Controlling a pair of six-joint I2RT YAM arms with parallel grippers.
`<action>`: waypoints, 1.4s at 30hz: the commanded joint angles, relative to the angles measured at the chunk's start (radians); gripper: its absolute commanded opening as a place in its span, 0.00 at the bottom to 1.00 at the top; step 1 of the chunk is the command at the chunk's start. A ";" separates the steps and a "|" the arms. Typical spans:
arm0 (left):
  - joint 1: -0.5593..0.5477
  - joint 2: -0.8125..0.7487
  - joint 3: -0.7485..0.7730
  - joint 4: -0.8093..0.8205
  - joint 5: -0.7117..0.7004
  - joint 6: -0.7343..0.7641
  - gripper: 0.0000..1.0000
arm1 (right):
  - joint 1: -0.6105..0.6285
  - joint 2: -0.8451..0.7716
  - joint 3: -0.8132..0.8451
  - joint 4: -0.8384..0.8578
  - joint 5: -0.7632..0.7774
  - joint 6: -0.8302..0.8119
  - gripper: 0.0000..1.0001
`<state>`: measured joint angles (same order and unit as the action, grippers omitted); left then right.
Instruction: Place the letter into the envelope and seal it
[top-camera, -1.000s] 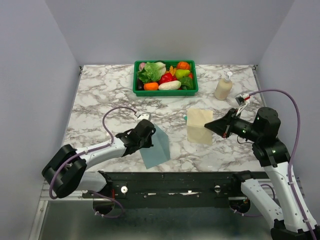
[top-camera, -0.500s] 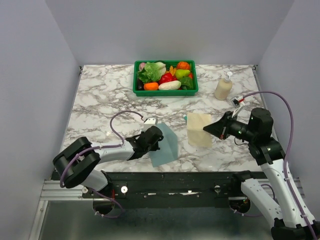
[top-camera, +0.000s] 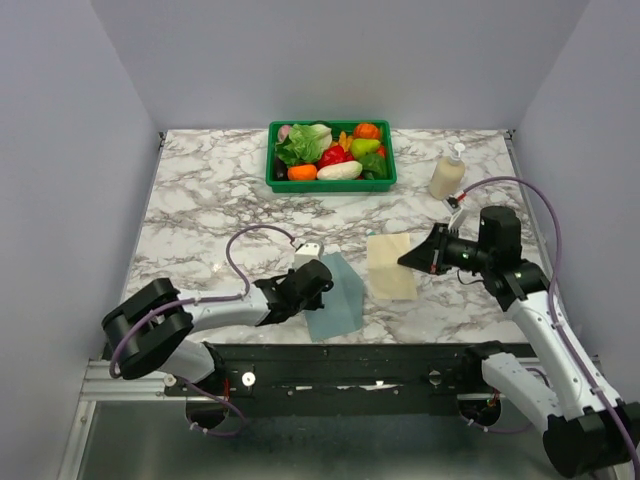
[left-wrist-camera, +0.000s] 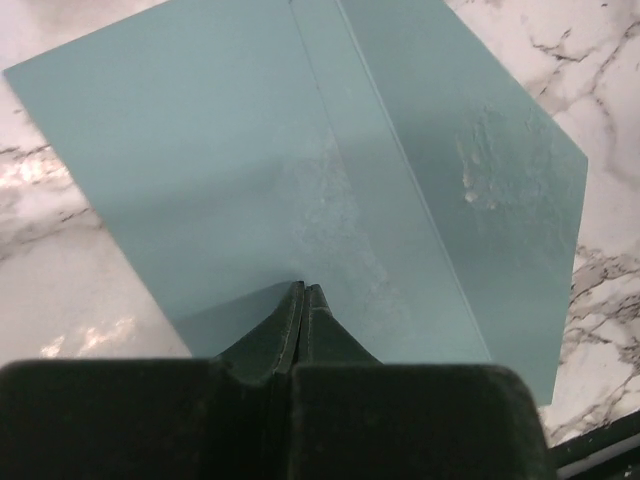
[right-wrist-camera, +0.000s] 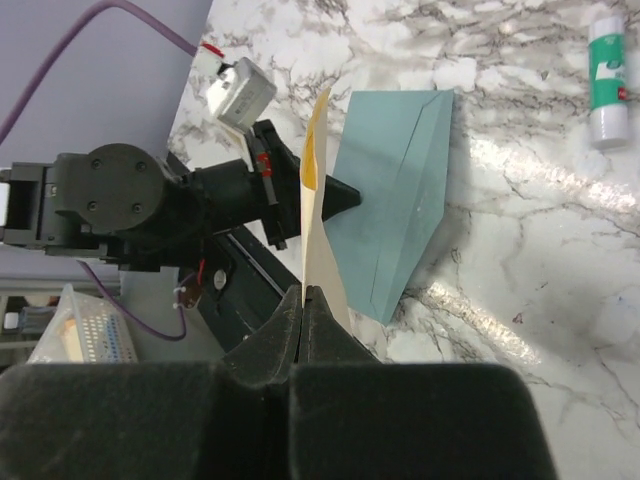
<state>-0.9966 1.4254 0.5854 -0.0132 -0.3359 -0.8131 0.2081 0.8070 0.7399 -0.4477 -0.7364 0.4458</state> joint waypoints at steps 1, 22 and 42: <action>-0.004 -0.127 0.002 -0.125 -0.057 0.008 0.06 | 0.002 0.084 -0.008 0.065 -0.066 0.047 0.01; -0.002 -0.135 -0.108 -0.113 -0.068 -0.040 0.00 | 0.217 0.521 0.049 0.213 0.069 0.142 0.01; -0.002 -0.120 -0.144 -0.077 -0.049 -0.035 0.00 | 0.221 0.735 0.145 0.161 0.189 0.084 0.01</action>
<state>-0.9970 1.2968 0.4747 -0.0479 -0.3790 -0.8413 0.4202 1.5200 0.8501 -0.2558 -0.6060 0.5571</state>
